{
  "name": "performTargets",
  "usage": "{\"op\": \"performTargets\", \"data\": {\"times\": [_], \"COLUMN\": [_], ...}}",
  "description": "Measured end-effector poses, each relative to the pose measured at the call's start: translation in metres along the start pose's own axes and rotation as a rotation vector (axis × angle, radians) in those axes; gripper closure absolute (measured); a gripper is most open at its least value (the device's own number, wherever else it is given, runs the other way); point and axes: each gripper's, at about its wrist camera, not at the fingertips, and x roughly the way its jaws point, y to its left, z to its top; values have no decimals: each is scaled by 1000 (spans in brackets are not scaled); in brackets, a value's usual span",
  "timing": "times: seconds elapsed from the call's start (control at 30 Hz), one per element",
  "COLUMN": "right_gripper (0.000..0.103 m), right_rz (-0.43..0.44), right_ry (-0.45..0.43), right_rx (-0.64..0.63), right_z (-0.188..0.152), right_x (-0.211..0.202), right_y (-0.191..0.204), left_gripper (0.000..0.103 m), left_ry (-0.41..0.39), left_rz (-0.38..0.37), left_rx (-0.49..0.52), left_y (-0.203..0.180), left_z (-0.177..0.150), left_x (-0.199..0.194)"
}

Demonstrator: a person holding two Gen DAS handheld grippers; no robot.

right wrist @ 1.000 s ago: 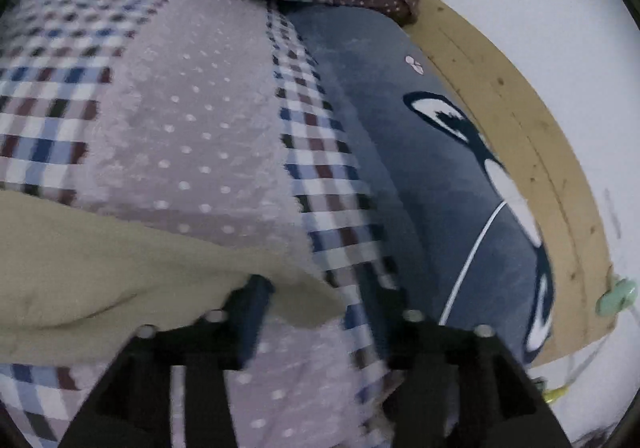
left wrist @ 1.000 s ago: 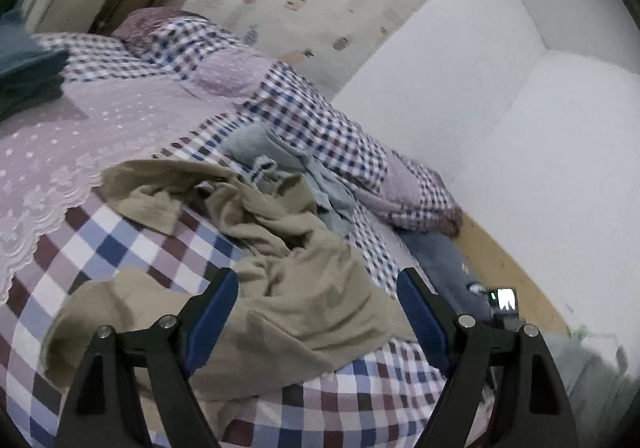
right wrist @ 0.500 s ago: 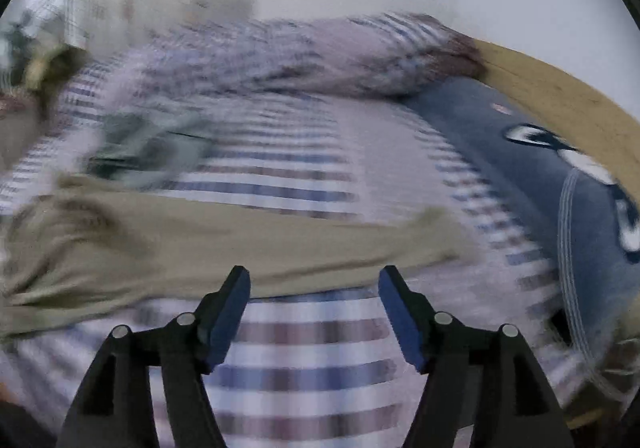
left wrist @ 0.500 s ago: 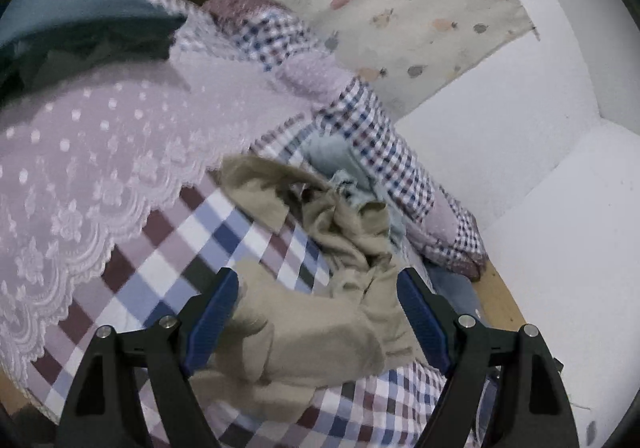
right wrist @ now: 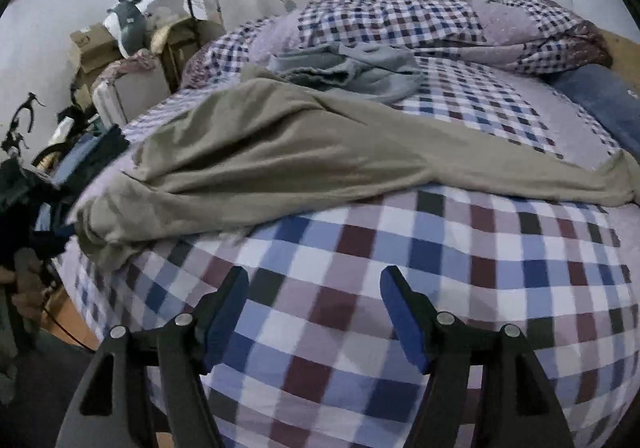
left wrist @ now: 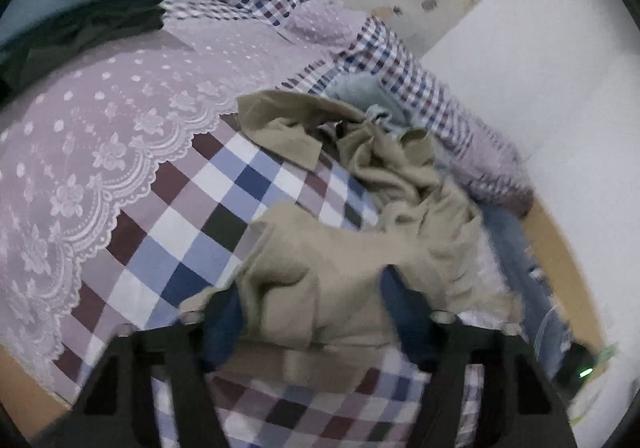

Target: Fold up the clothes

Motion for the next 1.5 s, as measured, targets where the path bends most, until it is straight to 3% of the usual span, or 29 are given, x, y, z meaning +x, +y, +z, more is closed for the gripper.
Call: {"op": "performTargets", "data": {"times": [0.03, 0.17, 0.43, 0.67, 0.83, 0.87, 0.9, 0.97, 1.0, 1.03, 1.17, 1.33, 1.5], "right_gripper": [31, 31, 31, 31, 31, 31, 31, 31, 31, 31, 31, 32, 58], "right_rz": [9, 45, 141, 237, 291, 293, 294, 291, 288, 286, 283, 290, 273], "right_ry": [7, 34, 17, -1, 26, 34, 42, 57, 58, 56, 50, 75, 136], "right_rx": [-2, -11, -3, -25, -58, -62, -67, -73, -74, -75, -83, -96, -129], "right_z": [-2, -9, -5, 0, -9, -13, -17, -23, -25, -25, -26, -29, -38], "right_x": [2, 11, 1, -18, -28, -29, -30, -32, -34, -35, -39, -31, -5], "right_y": [1, 6, 13, 34, 52, 54, 57, 62, 64, 65, 72, 89, 115], "left_gripper": [81, 90, 91, 91, 87, 86, 77, 49, 30, 19, 18, 18, 18], "left_ry": [4, -23, 40, 238, 343, 343, 328, 295, 275, 255, 186, 87, 43], "left_rz": [7, -22, -213, -269, -251, -249, -258, -294, -319, -345, -386, -310, -263], "left_rx": [11, 59, 300, 574, 613, 605, 584, 535, 511, 488, 423, 254, -2], "left_y": [-2, -15, -81, -133, -137, -135, -133, -128, -125, -122, -111, -79, -28], "left_z": [-2, -9, -62, -132, -152, -152, -150, -144, -140, -137, -129, -105, -87], "left_x": [1, -12, -49, -39, -27, -29, -35, -48, -55, -63, -91, -102, -96]}}
